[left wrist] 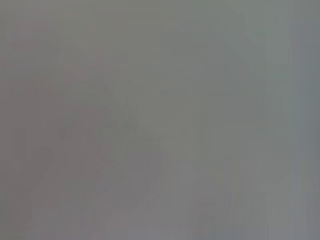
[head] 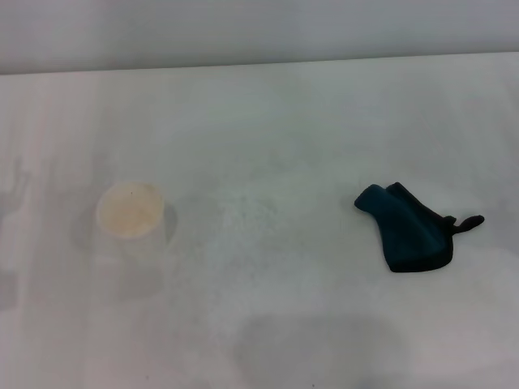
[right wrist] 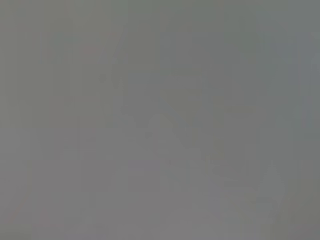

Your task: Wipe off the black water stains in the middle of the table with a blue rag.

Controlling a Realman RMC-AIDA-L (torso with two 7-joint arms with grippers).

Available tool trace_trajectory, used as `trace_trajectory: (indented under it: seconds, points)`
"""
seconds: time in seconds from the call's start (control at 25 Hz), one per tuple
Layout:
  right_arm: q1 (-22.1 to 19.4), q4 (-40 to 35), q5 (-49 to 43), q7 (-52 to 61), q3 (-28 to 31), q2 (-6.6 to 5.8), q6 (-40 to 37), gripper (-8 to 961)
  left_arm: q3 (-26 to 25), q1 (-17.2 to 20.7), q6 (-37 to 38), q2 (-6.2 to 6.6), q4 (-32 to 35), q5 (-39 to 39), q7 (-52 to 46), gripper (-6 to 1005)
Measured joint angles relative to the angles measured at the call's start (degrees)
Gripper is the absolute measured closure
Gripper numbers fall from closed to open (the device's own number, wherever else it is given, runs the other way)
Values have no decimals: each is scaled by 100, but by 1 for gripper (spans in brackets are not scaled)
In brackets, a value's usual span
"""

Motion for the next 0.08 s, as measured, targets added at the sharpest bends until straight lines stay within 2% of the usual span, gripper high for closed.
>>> trace_trajectory:
  seconds: [0.08]
  points:
    - [-5,0,14,0,69,0,48,81,10,4,-2,0,-7,13,1,116]
